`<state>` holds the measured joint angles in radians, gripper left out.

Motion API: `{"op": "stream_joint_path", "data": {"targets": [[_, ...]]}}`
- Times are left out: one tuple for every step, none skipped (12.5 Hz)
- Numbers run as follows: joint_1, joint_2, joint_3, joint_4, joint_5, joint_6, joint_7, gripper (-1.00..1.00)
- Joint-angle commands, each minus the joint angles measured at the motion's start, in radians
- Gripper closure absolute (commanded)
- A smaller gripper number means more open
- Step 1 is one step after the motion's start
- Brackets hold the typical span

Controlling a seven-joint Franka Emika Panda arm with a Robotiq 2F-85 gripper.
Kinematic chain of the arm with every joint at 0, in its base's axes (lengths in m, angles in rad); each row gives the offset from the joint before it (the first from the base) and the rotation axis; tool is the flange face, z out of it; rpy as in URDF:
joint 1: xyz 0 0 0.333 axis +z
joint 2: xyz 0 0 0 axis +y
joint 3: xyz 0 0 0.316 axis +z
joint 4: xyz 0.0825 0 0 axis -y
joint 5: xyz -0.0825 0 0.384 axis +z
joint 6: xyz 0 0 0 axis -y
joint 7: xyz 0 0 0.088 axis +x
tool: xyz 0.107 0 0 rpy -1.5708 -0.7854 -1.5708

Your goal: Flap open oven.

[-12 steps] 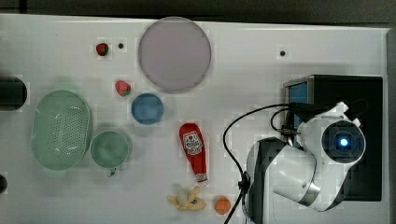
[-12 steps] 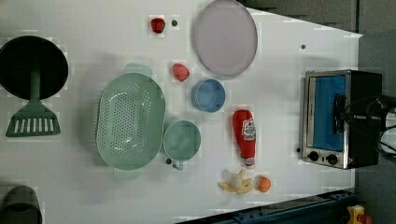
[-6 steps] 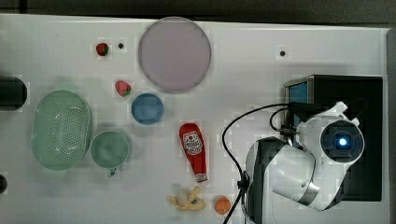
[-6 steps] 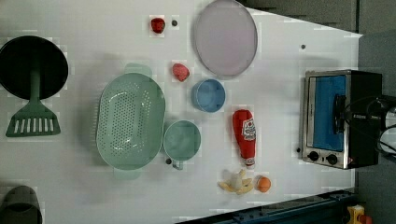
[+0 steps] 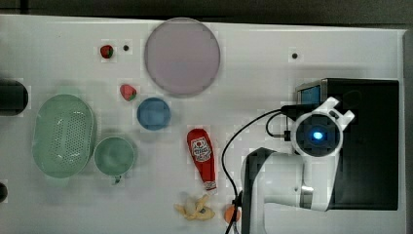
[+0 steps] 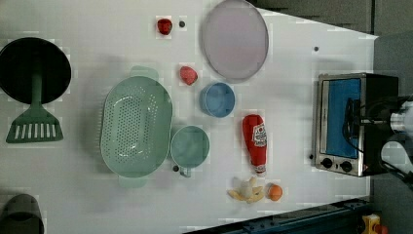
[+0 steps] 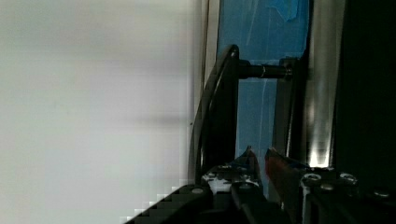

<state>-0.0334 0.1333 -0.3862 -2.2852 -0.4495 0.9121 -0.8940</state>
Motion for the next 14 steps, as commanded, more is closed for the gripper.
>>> {"op": "stream_joint_path", "data": {"targets": [[0.078,0.024,0.059,-0.023,-0.1,-0.043,0.281,0.65],[0.089,0.034,0.077,-0.022,-0.151,-0.062,0.349,0.65],[0.099,0.046,0.095,-0.022,-0.205,-0.082,0.413,0.65],[0.109,0.059,0.111,-0.021,-0.256,-0.102,0.483,0.65],[0.12,0.074,0.127,-0.019,-0.307,-0.124,0.552,0.65],[0.13,0.091,0.144,-0.018,-0.355,-0.148,0.611,0.65],[0.141,0.109,0.159,-0.015,-0.395,-0.169,0.663,0.65],[0.151,0.129,0.173,-0.011,-0.42,-0.185,0.709,0.65],[0.161,0.152,0.184,-0.008,-0.432,-0.194,0.756,0.65],[0.171,0.176,0.19,-0.005,-0.443,-0.196,0.804,0.65],[0.181,0.202,0.195,0.003,-0.455,-0.196,0.848,0.65],[0.193,0.231,0.198,0.011,-0.474,-0.196,0.873,0.65],[0.208,0.262,0.2,0.016,-0.496,-0.196,0.881,0.65],[0.222,0.293,0.2,0.028,-0.51,-0.197,0.888,0.65]]}}
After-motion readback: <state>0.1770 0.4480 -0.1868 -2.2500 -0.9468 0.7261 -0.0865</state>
